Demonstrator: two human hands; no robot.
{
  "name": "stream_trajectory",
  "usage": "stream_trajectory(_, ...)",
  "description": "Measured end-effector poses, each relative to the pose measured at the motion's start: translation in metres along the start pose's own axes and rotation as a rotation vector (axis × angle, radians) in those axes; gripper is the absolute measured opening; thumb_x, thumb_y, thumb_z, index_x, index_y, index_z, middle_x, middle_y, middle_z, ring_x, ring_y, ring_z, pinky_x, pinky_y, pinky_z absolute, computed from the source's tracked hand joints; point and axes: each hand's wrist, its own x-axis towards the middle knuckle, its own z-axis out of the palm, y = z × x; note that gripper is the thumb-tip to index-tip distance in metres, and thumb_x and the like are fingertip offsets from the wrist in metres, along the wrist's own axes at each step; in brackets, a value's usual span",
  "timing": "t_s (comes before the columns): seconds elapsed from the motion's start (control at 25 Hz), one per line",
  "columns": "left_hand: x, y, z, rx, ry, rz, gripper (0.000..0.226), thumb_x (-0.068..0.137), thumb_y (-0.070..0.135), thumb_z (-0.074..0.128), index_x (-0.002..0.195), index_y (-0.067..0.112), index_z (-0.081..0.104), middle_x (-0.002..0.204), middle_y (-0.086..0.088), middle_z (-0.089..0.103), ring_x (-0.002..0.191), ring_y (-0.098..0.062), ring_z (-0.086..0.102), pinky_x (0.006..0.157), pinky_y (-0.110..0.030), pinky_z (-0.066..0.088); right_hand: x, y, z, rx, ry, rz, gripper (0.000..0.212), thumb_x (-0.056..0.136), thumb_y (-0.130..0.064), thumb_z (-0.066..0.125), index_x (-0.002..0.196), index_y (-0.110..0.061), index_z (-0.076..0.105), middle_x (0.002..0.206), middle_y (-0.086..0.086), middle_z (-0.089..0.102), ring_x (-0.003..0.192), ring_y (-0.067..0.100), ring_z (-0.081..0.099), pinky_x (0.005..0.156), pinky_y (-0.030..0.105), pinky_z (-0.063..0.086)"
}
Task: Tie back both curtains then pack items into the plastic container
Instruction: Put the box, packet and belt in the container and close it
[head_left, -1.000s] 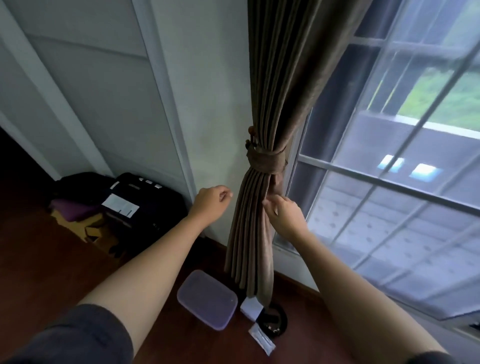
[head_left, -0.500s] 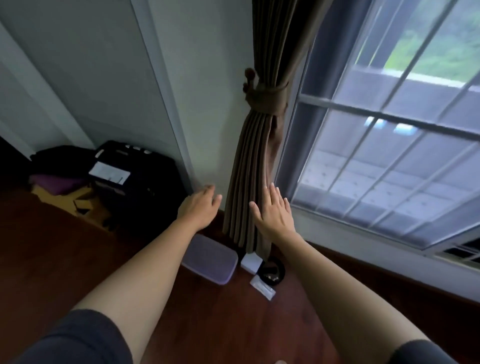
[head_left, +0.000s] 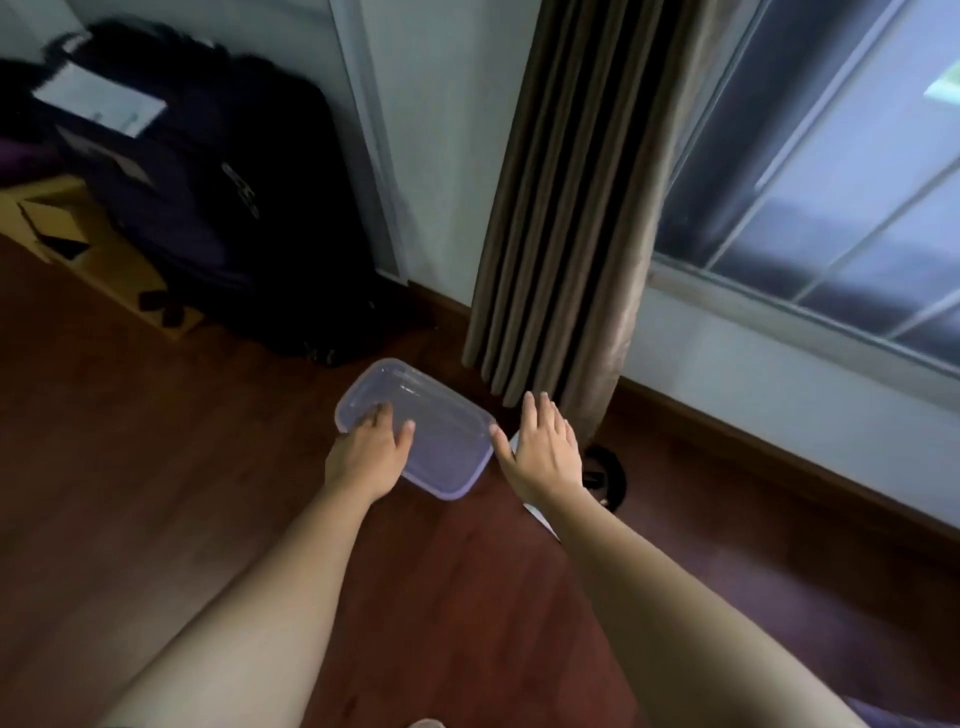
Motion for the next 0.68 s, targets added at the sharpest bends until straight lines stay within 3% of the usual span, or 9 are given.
stream_trajectory(0.24,0.097,-0.054,0.157,-0.035,0.033,-0.013,0.060,0.099,0.040,0.028,0.148,0.006,0.017,0.156,-0.014,0.020,0.141,-0.029,0.026,0.111,-0.042,0.031,0.076,0.041,0.170,0.071,-0.058,0.074,0.079,0.094,-0.054,0.037,0.149,-0.005,0.010,0.147,0.020,0.030,0.134,0.035,0.032,0.107,0.041,0.029)
stream_trajectory(0.4,0.138,-0.081,0.215,-0.010,0.039,-0.005,0.061,0.099,0.041,0.026,0.150,0.011,0.009,0.159,-0.011,0.006,0.145,-0.027,0.012,0.116,-0.044,0.022,0.106,0.056,0.238,0.304,-0.101,0.234,0.089,0.090,-0.056,0.045,0.149,-0.002,0.004,0.148,0.023,0.028,0.132,0.039,0.036,0.104,0.043,0.035)
stream_trajectory(0.52,0.148,-0.089,0.240,0.035,0.050,0.000,0.059,0.099,0.043,0.025,0.149,0.014,0.015,0.158,-0.010,0.009,0.145,-0.027,0.012,0.115,-0.046,0.021,0.121,0.058,0.268,0.531,-0.200,0.346,0.091,0.088,-0.052,0.053,0.146,0.000,0.005,0.143,0.022,0.041,0.125,0.039,0.046,0.102,0.042,0.040)
stream_trajectory(0.68,0.137,-0.081,0.238,0.146,0.164,0.007,0.055,0.098,0.044,0.022,0.145,0.016,0.027,0.154,-0.008,0.025,0.143,-0.026,0.021,0.113,-0.053,0.020,0.124,0.059,0.276,0.636,-0.183,0.413,0.070,0.087,-0.037,0.060,0.136,-0.001,0.025,0.132,0.019,0.050,0.118,0.037,0.052,0.097,0.041,0.045)
